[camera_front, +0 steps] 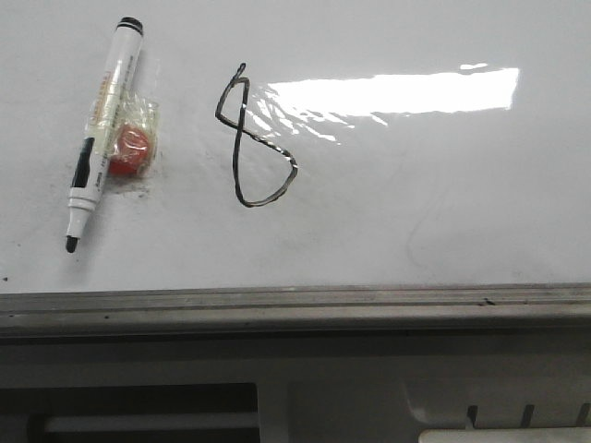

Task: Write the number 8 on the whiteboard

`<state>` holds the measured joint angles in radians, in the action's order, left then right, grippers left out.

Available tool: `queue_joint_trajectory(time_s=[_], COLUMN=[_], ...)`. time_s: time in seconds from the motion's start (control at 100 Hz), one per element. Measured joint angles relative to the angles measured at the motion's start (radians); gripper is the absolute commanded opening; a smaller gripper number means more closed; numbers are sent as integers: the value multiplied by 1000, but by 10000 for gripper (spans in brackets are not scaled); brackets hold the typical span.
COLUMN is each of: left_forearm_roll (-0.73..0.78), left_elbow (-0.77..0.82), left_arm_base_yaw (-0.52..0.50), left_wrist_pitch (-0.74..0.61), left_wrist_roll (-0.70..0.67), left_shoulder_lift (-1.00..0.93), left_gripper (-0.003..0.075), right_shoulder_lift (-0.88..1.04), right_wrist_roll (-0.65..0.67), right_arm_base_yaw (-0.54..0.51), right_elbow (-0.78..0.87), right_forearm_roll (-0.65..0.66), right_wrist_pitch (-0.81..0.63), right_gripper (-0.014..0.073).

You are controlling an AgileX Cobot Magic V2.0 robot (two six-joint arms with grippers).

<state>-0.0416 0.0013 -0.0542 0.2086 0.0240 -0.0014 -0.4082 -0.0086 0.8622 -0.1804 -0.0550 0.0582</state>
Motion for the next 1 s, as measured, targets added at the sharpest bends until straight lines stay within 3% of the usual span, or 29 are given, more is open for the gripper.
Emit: queue_joint_trajectory(time_s=[0.12,0.36,1.0], left_forearm_roll=[18,25,25], left_elbow=[0,0,0], left_arm_base_yaw=[-27,5,9], left_wrist_pitch=[118,133,135], left_wrist_roll=[-8,-260,-291], left_shoulder_lift=[0,0,0], left_gripper=[-20,-20,-20], right_shoulder_lift=[0,0,0], right_wrist_roll=[-2,-4,-4], right_arm_base_yaw=[0,0,0], right_elbow=[2,2,2], right_forearm_roll=[0,0,1], right_wrist_pitch=[0,2,2], right_gripper=[-63,-63,-63])
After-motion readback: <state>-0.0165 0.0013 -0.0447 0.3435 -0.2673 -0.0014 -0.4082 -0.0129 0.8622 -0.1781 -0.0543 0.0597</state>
